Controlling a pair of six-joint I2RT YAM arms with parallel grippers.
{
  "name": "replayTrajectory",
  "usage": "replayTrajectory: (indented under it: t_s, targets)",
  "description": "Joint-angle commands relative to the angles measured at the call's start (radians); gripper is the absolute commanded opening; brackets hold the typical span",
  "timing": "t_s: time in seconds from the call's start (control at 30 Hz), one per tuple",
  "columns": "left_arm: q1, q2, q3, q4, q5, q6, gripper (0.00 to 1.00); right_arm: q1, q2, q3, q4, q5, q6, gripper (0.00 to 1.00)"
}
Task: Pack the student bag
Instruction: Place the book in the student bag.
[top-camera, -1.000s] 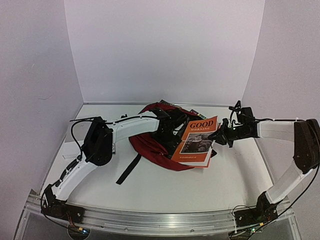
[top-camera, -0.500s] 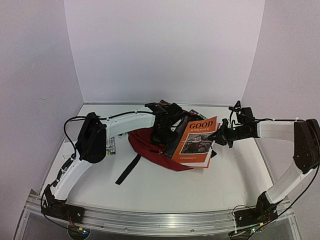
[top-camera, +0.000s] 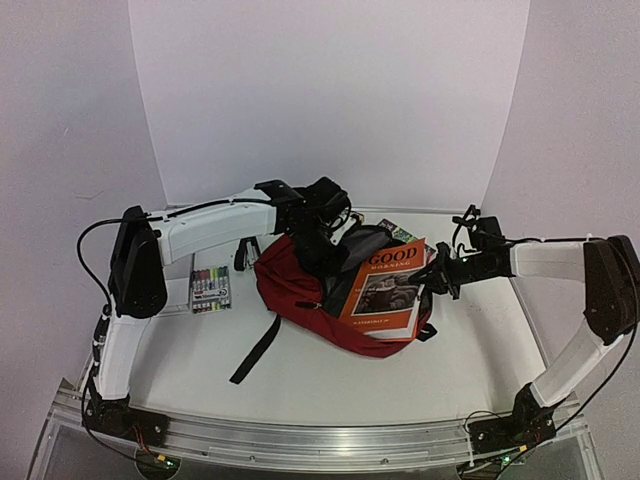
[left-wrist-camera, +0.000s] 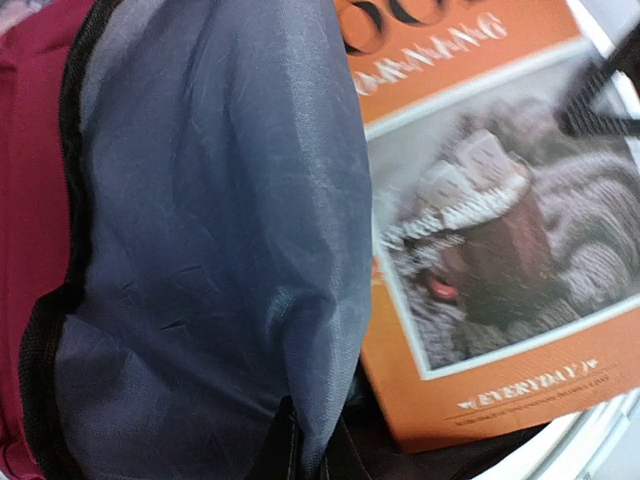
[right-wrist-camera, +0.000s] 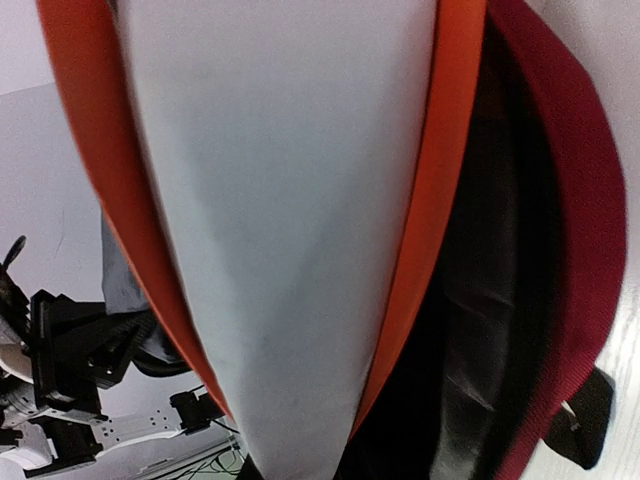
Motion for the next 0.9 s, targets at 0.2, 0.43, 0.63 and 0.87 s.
replayTrajectory:
  t_s: [0.2, 0.43, 0.63, 0.87]
  targets:
    - [-0.002, -0.124, -0.042, 0.085, 0.119, -0.066, 0.00, 0.006, -0.076, -0.068, 0.502, 0.044, 0.323, 0.00]
    - [-0.002, -0.138, -0.069, 0.146, 0.193, -0.111, 0.00, 0.073, -0.008, -0.183, 0.829, 0.093, 0.492, 0.00]
    - [-0.003, -0.129, -0.050, 0.162, 0.279, -0.112, 0.00, 0.165, 0.104, -0.193, 1.057, 0.121, 0.587, 0.00]
    - [-0.005, -0.139, -0.048, 0.189, 0.346, -0.133, 0.00, 0.216, 0.213, -0.151, 1.159, 0.138, 0.645, 0.00]
